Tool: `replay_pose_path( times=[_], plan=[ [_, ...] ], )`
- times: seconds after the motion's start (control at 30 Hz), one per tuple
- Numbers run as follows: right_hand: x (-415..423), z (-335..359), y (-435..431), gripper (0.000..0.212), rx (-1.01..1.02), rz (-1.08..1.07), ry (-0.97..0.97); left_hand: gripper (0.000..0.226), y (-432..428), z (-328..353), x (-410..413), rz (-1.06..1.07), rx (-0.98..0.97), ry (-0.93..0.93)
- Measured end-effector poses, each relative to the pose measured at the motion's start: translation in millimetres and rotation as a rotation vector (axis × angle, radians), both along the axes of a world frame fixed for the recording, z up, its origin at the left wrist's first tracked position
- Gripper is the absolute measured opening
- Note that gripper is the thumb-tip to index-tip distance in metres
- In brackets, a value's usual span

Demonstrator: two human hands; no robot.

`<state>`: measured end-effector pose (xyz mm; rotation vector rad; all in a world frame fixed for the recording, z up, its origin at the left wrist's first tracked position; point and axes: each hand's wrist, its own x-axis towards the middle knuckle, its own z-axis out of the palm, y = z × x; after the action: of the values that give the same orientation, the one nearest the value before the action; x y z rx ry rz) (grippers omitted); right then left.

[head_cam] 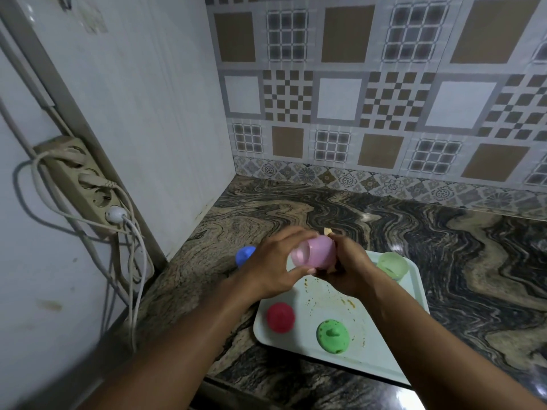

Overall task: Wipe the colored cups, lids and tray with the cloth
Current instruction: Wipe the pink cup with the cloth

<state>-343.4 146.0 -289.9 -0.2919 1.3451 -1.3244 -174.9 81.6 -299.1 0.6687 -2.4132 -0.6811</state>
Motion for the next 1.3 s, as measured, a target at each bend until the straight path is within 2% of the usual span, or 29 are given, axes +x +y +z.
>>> replay_pose_path(
  times=[0.07,0.1,0.17,0.23,0.3,0.4,0.5,0.57,0.63,0.67,0.7,0.8,0.83,0.97,1.0,1.17,1.3],
  plan=[
    [-8,2,0,0.036,0.022,-0.062,-0.076,0.054,3,8,-1,0.127,0.45,0.172],
    [-10,3,-1,0.038,-0.006,-0.117,-0.043,0.047,3,13,0,0.153,0.688,0.287],
    [-10,4,3,0.038,-0.147,-0.244,0.192,0.034,1,21,5,0.158,0.995,0.43],
    [-2,5,11,0.034,-0.395,-0.248,0.601,0.037,0,26,7,0.154,1.11,0.488],
    [11,3,15,0.039,-0.59,-0.122,0.94,0.041,0,29,6,0.159,1.176,0.503],
    [26,-6,10,0.047,-0.662,0.012,1.078,0.043,3,32,1,0.093,1.265,0.507],
    [30,-5,5,0.046,-0.627,-0.011,0.971,0.042,1,29,0,0.033,1.22,0.521],
    [25,3,0,0.042,-0.516,0.023,0.708,0.039,0,28,3,0.064,1.015,0.422],
    [17,18,-5,0.036,-0.256,0.025,0.302,0.044,0,25,8,0.112,0.784,0.288],
    [13,20,-5,0.033,-0.156,0.02,0.21,0.047,0,23,10,0.122,0.733,0.268],
    [14,21,-4,0.031,-0.141,-0.004,0.213,0.048,0,22,11,0.128,0.721,0.28],
    [28,16,-2,0.037,-0.315,-0.019,0.505,0.045,-1,21,13,0.143,0.799,0.369],
    [33,13,-1,0.038,-0.316,0.013,0.571,0.044,-2,22,12,0.138,0.806,0.374],
    [34,17,-3,0.036,-0.032,0.135,0.254,0.043,-4,24,18,0.19,0.713,0.246],
    [33,19,-3,0.034,0.003,0.147,0.225,0.043,-6,25,21,0.218,0.686,0.208],
    [41,27,-15,0.029,-0.007,0.167,0.25,0.038,-18,23,45,0.314,0.55,0.038],
    [57,27,-26,0.042,-0.039,0.274,0.287,0.042,-18,29,68,0.394,0.481,-0.056]
  ],
)
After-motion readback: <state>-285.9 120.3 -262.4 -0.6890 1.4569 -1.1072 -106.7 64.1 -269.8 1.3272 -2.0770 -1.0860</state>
